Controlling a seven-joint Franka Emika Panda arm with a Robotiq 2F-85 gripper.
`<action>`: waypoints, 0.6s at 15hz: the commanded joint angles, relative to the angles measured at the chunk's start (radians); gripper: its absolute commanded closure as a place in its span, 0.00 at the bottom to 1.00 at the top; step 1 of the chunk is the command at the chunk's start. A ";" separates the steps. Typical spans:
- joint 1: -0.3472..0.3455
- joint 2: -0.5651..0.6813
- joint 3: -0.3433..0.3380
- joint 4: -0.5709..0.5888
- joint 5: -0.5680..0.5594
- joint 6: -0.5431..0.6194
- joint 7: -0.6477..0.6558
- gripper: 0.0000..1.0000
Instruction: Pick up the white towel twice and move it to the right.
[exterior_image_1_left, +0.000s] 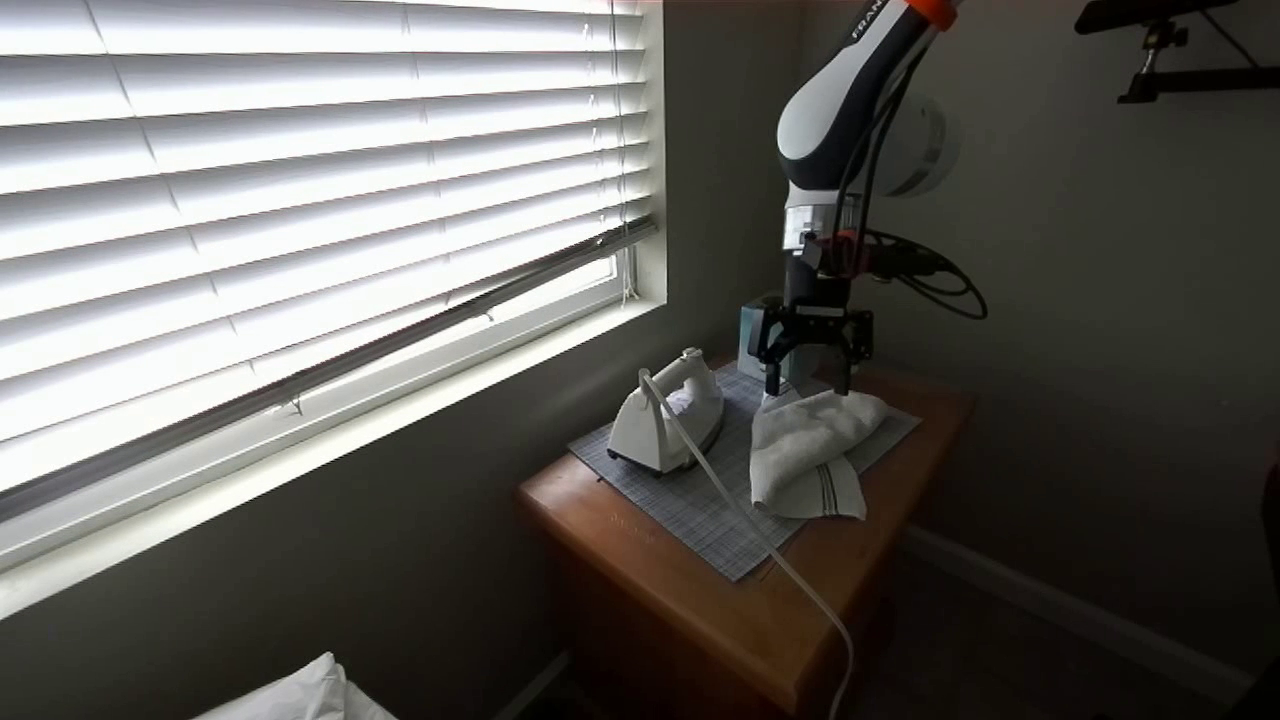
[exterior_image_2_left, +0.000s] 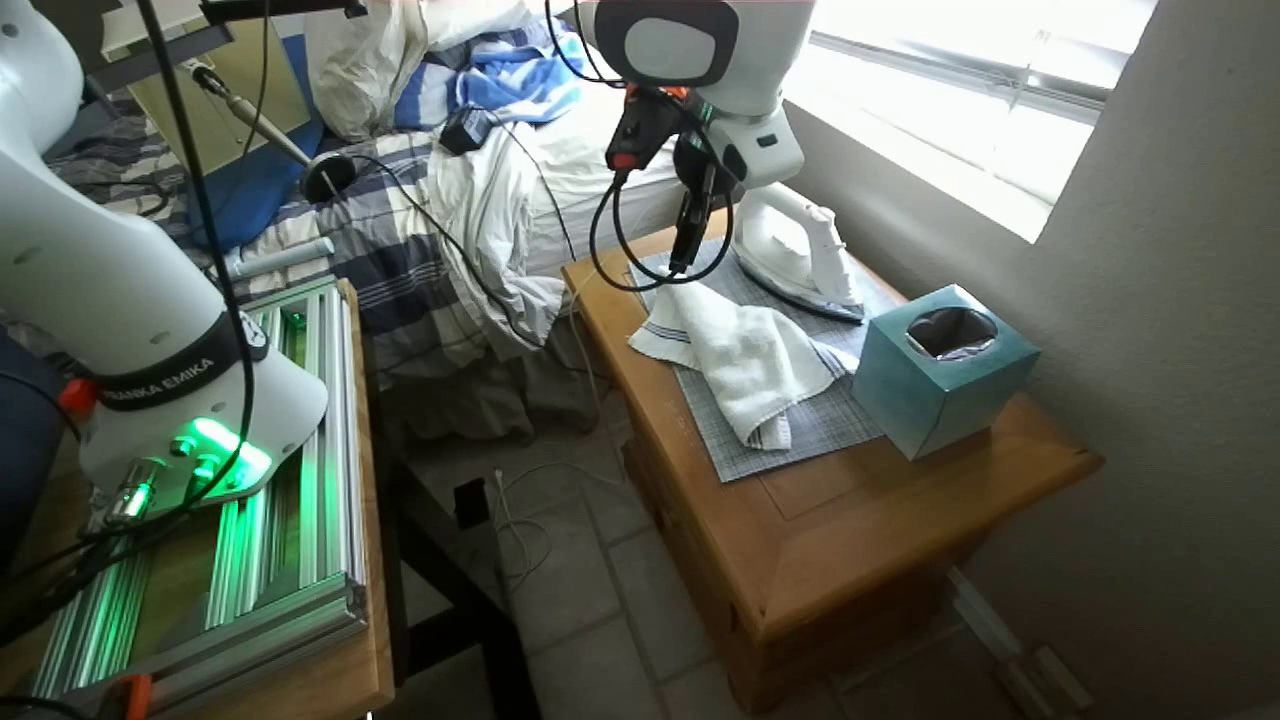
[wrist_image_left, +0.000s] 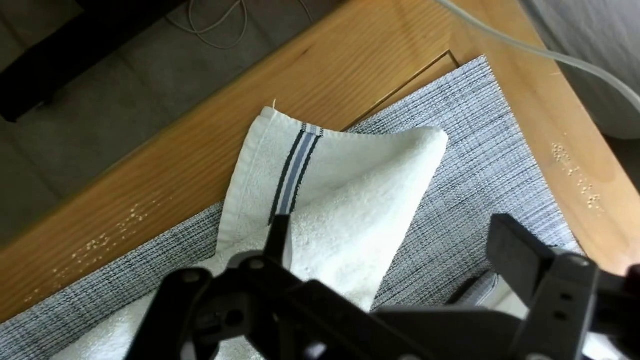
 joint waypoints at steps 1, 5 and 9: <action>0.022 0.030 -0.017 0.012 0.054 0.029 0.088 0.00; 0.007 0.090 -0.014 0.010 0.172 0.080 0.176 0.00; 0.009 0.147 -0.009 0.011 0.287 0.138 0.212 0.00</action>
